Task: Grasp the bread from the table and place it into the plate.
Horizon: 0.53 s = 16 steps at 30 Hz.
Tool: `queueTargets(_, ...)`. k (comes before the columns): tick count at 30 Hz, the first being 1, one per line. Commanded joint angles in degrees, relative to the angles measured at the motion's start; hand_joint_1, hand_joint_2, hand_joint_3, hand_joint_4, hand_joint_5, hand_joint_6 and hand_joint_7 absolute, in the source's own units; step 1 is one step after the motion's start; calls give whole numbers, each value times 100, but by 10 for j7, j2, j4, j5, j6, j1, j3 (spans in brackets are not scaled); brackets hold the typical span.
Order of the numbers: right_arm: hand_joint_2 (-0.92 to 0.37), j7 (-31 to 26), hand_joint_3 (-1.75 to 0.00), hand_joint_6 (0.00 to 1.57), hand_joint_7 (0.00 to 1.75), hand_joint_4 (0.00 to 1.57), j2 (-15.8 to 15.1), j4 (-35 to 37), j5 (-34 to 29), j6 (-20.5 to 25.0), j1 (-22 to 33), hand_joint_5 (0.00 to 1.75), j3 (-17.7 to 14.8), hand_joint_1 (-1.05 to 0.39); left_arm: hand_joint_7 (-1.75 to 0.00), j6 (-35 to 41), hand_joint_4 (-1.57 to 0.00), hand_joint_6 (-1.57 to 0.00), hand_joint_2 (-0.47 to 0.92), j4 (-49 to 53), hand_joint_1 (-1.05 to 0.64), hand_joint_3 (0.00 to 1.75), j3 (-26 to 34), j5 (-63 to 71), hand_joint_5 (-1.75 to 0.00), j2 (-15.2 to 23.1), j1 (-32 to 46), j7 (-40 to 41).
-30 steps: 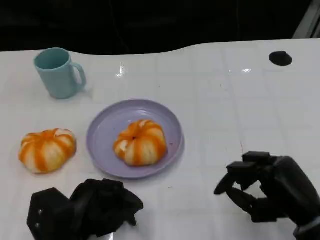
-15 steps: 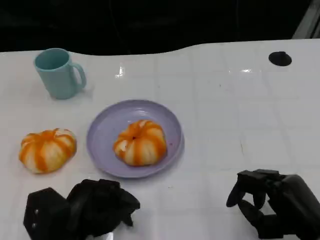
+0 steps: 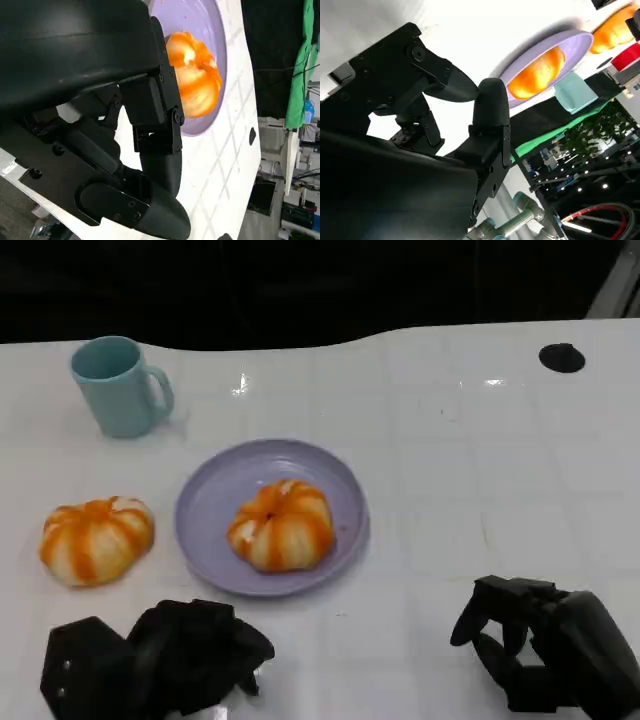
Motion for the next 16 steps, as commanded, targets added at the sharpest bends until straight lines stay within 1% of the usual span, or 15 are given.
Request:
queueTargets(1, -45, -13, -119, 68, 155, 83, -4, 7, 3, -12, -11, 175, -2, -23, -49, -1, -89, -147, 64, 3, -105, 25, 6, 0, -152, 11, 5, 0)
queueTargets(11, -45, -14, -119, 68, 156, 83, -10, 11, -3, -9, -16, 175, 3, -22, -49, 3, -88, -147, 64, 1, -105, 25, 6, -1, -152, 13, 6, 0)
queueTargets(16, -42, -22, -120, 70, 154, 84, -12, 14, -11, -10, -17, 175, 5, -22, -50, 3, -87, -146, 64, -1, -105, 26, 5, -2, -152, 12, 7, -2)
